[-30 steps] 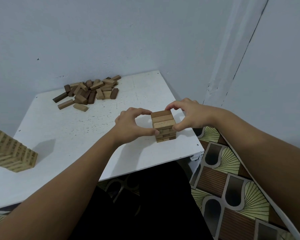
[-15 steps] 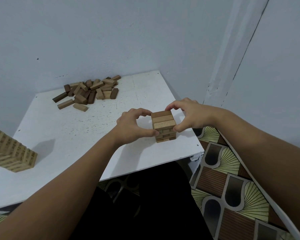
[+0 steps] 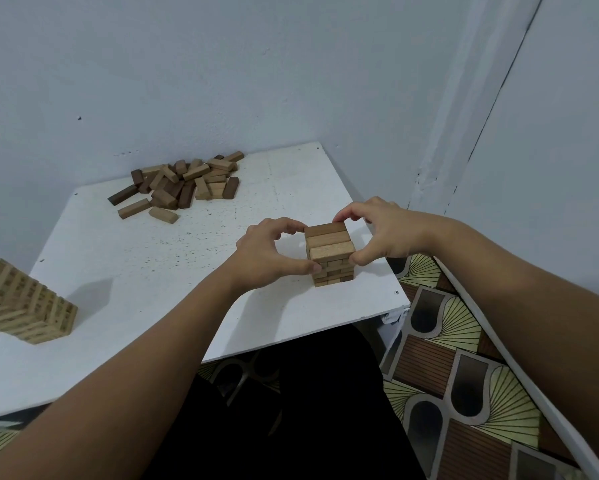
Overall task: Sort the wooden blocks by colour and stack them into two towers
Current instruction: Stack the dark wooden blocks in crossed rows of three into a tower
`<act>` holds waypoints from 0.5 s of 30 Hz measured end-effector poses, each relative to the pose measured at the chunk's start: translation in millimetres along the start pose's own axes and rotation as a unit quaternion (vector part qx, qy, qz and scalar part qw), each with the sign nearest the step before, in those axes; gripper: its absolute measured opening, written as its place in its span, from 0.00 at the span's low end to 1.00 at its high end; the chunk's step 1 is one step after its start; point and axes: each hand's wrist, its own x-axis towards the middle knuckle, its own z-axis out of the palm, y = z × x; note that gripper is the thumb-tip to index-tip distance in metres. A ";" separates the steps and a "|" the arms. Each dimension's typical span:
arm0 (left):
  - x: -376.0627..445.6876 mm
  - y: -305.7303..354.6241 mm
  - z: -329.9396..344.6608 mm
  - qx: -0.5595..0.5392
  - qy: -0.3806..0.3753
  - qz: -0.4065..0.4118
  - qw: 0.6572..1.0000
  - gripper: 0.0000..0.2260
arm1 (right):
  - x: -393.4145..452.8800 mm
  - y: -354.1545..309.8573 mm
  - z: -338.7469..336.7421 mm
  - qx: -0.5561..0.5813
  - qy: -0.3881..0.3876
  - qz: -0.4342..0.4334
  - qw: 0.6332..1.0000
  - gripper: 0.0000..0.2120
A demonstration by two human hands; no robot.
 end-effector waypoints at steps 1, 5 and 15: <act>0.1 -0.3 0.2 -0.001 0.000 0.000 1.000 0.36 | -0.2 0.0 0.0 -0.002 0.000 0.000 1.000 0.34; 0.2 -1.5 -0.1 -0.004 -0.003 -0.002 1.000 0.35 | 0.4 -1.5 2.3 -0.010 -0.001 0.000 1.000 0.35; 0.3 -0.3 -0.8 -0.005 -0.010 -0.006 1.000 0.34 | -0.7 -3.5 0.8 -0.013 -0.008 0.008 1.000 0.35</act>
